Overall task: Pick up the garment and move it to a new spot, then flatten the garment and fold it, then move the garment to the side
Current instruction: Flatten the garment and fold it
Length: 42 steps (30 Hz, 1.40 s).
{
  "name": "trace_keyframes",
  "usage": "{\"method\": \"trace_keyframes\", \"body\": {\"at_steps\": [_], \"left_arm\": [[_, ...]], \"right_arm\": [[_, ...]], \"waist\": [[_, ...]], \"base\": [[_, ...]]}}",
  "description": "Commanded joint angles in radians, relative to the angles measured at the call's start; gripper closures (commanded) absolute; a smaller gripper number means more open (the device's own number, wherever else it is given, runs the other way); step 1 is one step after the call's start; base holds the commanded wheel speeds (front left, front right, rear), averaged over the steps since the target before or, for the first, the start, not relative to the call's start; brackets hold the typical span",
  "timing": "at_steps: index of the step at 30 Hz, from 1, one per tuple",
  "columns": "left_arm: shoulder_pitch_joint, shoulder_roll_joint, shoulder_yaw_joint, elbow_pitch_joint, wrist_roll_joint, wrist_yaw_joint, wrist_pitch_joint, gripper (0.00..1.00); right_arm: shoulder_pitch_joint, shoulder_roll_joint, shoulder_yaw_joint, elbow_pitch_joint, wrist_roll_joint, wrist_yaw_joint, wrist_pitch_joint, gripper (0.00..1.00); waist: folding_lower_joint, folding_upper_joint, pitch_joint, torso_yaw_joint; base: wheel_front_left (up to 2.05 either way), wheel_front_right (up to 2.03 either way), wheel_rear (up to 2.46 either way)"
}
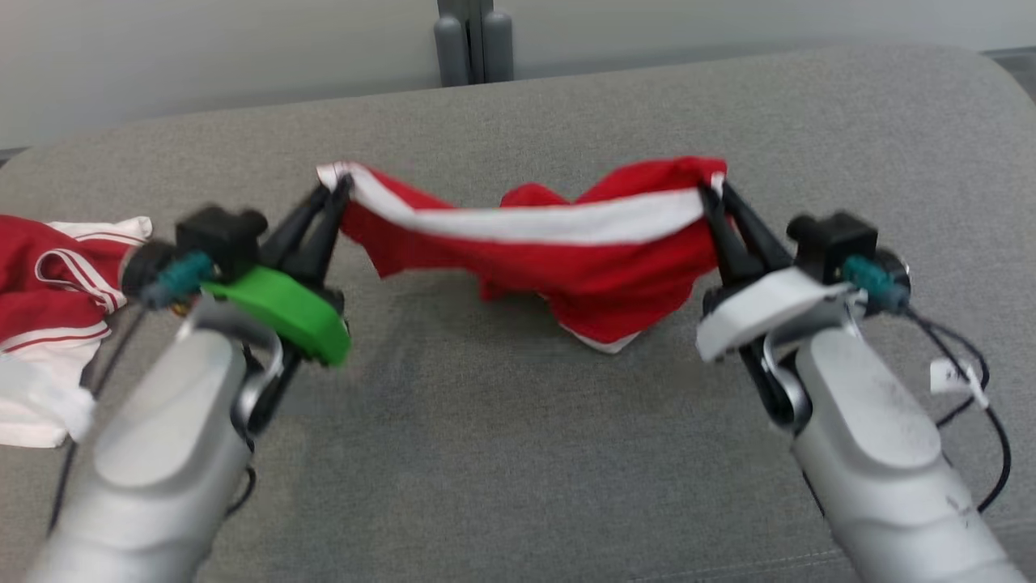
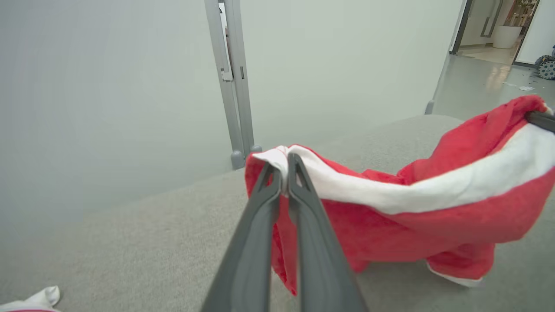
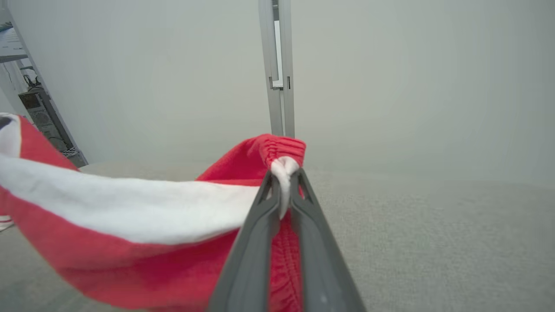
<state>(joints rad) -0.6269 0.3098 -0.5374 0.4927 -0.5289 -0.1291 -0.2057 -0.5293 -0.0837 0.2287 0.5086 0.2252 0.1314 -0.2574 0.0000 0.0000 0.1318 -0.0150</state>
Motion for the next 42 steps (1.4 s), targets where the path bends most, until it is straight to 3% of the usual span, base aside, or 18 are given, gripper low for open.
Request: {"method": "trace_keyframes", "body": {"at_steps": [1, 8, 16, 23, 29, 35, 42], "left_arm": [[-0.073, 0.023, -0.006, 0.002, -0.03, -0.003, 0.016, 1.0], [-0.451, 0.089, -0.057, 0.067, -0.163, -0.001, 0.098, 1.0], [-0.813, 0.105, -0.15, 0.175, -0.228, -0.001, 0.096, 1.0], [-0.991, 0.096, -0.2, 0.268, -0.288, -0.001, 0.049, 1.0], [-0.942, 0.106, -0.261, 0.276, -0.356, -0.001, -0.018, 1.0], [-0.756, 0.116, -0.272, 0.251, -0.413, -0.001, -0.058, 1.0], [-0.386, 0.093, -0.126, 0.101, -0.342, 0.008, -0.06, 1.0]], "right_arm": [[-0.076, -0.001, -0.006, 0.022, 0.021, -0.001, 0.009, 1.0], [-0.498, 0.023, -0.07, 0.192, 0.2, -0.001, 0.09, 1.0], [-0.905, 0.022, -0.061, 0.381, 0.171, -0.001, 0.088, 1.0], [-1.099, 0.025, -0.072, 0.531, 0.159, -0.001, 0.046, 1.0], [-1.065, 0.03, -0.017, 0.578, 0.191, -0.001, 0.011, 1.0], [-0.895, 0.032, 0.045, 0.54, 0.258, -0.001, -0.008, 1.0], [-0.579, -0.014, 0.101, 0.381, 0.329, -0.001, -0.008, 1.0]], "waist": [[0.0, 0.0, 0.067, 0.001], [0.0, 0.0, 0.195, 0.005], [0.0, 0.0, 0.273, 0.018], [0.0, 0.0, 0.296, 0.018], [0.0, 0.0, 0.314, 0.022], [0.0, 0.0, 0.295, 0.019], [0.0, 0.0, 0.232, 0.025]], "base": [[0.0, 0.0, 0.0], [0.0, 0.0, 0.0], [0.0, 0.0, 0.0], [0.0, 0.0, 0.0], [0.0, 0.0, 0.0], [0.0, 0.0, 0.0], [0.0, 0.0, 0.0]]}}
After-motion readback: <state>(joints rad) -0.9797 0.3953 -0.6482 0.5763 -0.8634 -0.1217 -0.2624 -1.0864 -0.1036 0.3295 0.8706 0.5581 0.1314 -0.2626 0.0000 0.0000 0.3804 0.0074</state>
